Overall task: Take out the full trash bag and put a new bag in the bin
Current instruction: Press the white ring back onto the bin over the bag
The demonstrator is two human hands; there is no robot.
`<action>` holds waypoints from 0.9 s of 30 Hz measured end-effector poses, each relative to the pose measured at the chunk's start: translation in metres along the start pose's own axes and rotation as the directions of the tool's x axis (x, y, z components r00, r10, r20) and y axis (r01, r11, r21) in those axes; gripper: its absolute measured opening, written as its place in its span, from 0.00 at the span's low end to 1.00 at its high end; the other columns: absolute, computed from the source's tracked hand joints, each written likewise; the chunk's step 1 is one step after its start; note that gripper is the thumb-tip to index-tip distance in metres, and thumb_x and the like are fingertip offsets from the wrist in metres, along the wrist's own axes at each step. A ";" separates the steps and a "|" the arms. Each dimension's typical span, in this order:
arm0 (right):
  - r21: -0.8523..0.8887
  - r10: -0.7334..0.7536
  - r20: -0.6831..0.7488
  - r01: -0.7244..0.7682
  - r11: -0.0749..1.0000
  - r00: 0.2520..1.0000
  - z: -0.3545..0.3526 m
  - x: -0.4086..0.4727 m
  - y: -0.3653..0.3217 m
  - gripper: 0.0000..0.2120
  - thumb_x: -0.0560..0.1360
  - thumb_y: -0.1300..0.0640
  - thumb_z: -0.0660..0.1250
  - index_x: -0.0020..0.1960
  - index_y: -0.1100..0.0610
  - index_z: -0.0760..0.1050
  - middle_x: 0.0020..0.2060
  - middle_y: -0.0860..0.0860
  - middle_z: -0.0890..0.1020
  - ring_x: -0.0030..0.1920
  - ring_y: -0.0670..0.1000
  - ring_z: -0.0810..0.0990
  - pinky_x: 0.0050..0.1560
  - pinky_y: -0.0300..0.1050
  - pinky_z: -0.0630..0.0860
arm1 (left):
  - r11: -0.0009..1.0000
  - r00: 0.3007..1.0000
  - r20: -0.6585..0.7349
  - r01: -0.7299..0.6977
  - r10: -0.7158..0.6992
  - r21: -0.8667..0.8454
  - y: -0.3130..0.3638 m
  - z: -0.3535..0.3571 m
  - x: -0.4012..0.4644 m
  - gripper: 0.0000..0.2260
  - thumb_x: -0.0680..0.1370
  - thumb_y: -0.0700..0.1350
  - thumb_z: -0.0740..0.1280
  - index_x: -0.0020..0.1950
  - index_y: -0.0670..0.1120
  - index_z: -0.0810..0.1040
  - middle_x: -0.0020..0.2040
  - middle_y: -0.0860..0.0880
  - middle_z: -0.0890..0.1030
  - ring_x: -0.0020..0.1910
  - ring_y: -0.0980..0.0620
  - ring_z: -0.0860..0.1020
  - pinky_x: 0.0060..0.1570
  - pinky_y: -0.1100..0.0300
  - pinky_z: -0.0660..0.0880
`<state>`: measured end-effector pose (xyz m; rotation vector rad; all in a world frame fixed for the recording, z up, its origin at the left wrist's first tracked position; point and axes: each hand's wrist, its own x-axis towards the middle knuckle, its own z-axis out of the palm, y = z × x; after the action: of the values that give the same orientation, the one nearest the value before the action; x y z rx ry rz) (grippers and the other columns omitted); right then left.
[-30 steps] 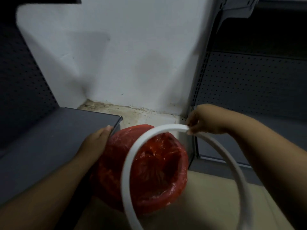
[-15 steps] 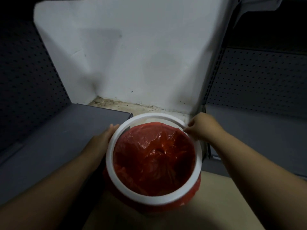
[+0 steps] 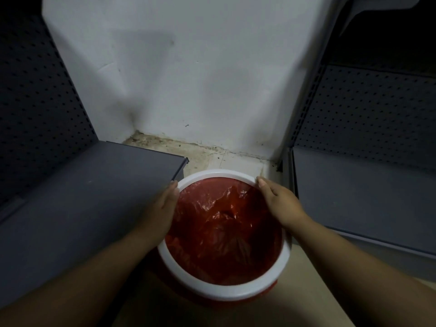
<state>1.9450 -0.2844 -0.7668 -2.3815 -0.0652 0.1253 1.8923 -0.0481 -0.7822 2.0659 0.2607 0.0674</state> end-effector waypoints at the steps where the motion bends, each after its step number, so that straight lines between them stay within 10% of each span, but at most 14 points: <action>1: 0.006 0.003 -0.005 -0.003 1.000 1.000 0.001 0.001 0.001 0.22 0.81 0.45 0.49 0.72 0.51 0.65 0.72 0.50 0.68 0.73 0.51 0.64 0.71 0.47 0.60 | 1.000 1.000 -0.005 -0.002 0.002 -0.005 0.000 0.000 0.000 0.20 0.81 0.54 0.48 0.72 0.54 0.63 0.73 0.50 0.66 0.70 0.50 0.65 0.68 0.51 0.61; 15: -0.183 -0.083 0.016 0.085 0.979 0.996 0.009 0.016 0.008 0.22 0.82 0.46 0.46 0.73 0.50 0.64 0.73 0.50 0.67 0.72 0.52 0.65 0.70 0.45 0.62 | 0.998 0.997 -0.061 -0.041 0.044 0.055 -0.011 0.007 0.016 0.19 0.81 0.53 0.48 0.71 0.53 0.65 0.72 0.50 0.68 0.70 0.50 0.66 0.66 0.55 0.61; 19: -0.371 -0.153 0.016 0.148 0.917 0.988 0.009 0.021 0.007 0.19 0.81 0.47 0.48 0.62 0.54 0.71 0.58 0.51 0.77 0.62 0.56 0.74 0.60 0.49 0.68 | 0.963 0.995 0.010 -0.094 0.095 0.252 -0.002 0.011 0.022 0.21 0.81 0.52 0.48 0.73 0.48 0.60 0.76 0.48 0.60 0.75 0.51 0.57 0.71 0.56 0.53; 27: -0.568 -0.130 0.197 0.221 0.792 0.972 0.032 0.032 -0.017 0.27 0.81 0.45 0.45 0.77 0.55 0.46 0.78 0.50 0.48 0.78 0.50 0.46 0.76 0.51 0.42 | 0.808 0.970 0.166 -0.242 0.180 0.537 0.015 0.020 0.038 0.22 0.81 0.51 0.47 0.74 0.45 0.58 0.77 0.47 0.56 0.76 0.51 0.51 0.73 0.55 0.46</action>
<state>1.9736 -0.2476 -0.7801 -2.9685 -0.4610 0.2192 1.9350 -0.0642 -0.7812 2.6678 -0.0317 0.0146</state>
